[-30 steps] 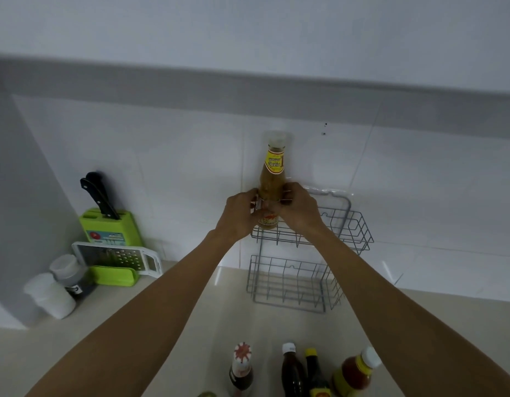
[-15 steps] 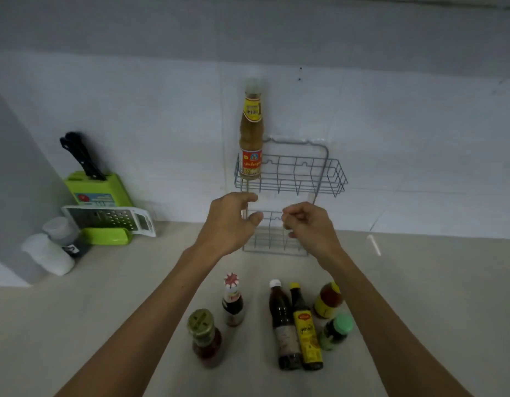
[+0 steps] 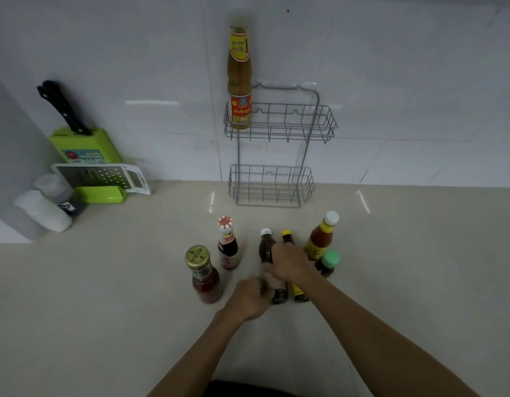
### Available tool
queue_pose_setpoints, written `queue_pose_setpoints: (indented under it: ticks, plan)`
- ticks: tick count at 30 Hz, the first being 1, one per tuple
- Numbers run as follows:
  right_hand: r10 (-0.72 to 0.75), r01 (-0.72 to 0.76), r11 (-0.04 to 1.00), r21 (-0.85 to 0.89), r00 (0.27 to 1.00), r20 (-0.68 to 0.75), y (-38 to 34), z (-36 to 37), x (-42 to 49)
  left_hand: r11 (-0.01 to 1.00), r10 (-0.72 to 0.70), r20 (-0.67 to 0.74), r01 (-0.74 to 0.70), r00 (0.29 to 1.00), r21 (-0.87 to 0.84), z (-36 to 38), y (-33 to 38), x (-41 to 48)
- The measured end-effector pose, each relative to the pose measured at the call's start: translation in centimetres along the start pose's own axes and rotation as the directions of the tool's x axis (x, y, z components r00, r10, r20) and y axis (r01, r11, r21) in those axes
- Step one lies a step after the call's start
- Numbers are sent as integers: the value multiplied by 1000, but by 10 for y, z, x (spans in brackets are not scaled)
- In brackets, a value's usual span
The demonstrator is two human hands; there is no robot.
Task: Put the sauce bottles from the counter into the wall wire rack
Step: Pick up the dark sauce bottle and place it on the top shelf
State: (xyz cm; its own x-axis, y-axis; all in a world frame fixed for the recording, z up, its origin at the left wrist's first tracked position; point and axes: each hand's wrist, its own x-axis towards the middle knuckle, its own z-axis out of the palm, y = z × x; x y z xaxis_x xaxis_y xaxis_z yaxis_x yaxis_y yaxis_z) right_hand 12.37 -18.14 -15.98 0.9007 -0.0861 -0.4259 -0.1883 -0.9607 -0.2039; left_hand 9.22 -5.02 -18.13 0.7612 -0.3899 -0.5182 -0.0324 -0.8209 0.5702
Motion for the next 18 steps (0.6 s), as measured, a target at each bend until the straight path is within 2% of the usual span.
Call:
queue_pose_setpoints:
  ticks: [3, 8, 12, 15, 18]
  plan:
    - [28, -28, 1000, -6, 999, 20, -2, 4, 6, 994, 2, -92, -13, 996, -112, 12, -13, 6]
    - [38, -44, 996, 76, 996, 81, -2, 0, 8, 973, -24, -165, -15, 986, -231, 22, -15, 7]
    - [57, -60, 990, 129, 998, 26, 0, 6, 5, 953, -44, -228, -28, 973, -301, 28, -15, 9]
    - [69, -62, 965, 254, 997, -22, 3, 6, 1, 861, -54, -132, -20, 990, -508, 21, -19, 6]
    - [15, -14, 880, 475, 1000, 0, 10, -23, -14, 712, 31, -115, -103, 993, -695, 3, -15, -5]
